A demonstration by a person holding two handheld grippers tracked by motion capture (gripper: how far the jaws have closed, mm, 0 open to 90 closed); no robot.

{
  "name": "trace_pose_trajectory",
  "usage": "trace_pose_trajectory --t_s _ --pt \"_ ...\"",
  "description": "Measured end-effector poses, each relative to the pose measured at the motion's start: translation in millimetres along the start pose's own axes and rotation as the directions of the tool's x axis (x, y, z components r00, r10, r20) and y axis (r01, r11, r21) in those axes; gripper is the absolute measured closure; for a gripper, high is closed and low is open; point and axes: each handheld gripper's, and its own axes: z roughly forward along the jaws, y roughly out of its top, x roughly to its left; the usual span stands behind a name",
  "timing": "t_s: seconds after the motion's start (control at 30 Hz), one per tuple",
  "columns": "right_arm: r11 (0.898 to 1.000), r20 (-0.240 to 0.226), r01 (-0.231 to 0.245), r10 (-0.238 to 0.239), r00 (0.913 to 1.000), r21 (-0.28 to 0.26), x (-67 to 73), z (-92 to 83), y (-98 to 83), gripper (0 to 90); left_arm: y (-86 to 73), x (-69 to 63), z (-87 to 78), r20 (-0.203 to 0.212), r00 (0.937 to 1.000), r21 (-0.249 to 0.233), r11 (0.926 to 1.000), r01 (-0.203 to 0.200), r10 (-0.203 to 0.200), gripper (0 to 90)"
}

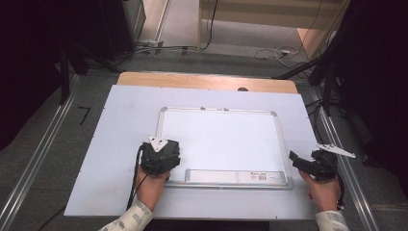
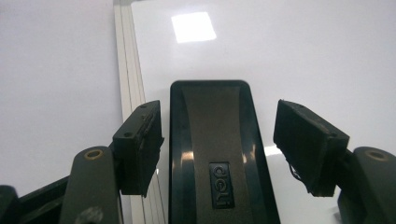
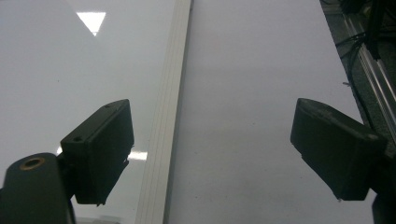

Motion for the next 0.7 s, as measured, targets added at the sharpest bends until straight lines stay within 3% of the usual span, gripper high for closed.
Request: trace_pose_trajectory --t_s 0.07,0.13,0.2,0.3,0.5,0.7 --pt "1.000 0.000 -0.002 0.002 1.0000 -0.001 -0.2 -0.3 0.0 12.1 2.7 -3.4 -5.4 0.003 0.9997 -0.028 0.9994 -0.023 0.023 41.4" --pt "1.000 0.001 -0.002 0.002 1.0000 -0.001 -0.6 -0.1 0.1 12.0 4.6 -7.0 -7.8 0.028 0.9985 -0.044 0.9979 -0.046 0.047 53.8" --pt "1.000 0.002 0.003 -0.003 1.0000 -0.001 -0.6 0.4 0.2 12.1 6.6 -8.8 -7.1 0.074 0.9953 -0.031 0.9977 -0.061 0.063 72.1" --pt "1.000 0.002 0.009 -0.009 1.0000 -0.002 -0.1 0.6 0.1 12.0 7.1 -13.6 -2.1 0.100 0.9920 -0.006 0.9971 -0.077 0.077 87.5" --pt "1.000 0.002 -0.001 0.001 1.0000 0.000 -0.3 -0.1 0.0 12.0 6.8 -23.6 9.9 0.096 0.9919 0.048 0.9950 -0.088 0.083 90.0" --pt "1.000 0.003 0.000 0.000 1.0000 -0.001 -1.1 -0.1 -0.2 12.1 7.0 -22.3 17.8 0.075 0.9947 0.074 0.9944 -0.076 0.070 90.0"
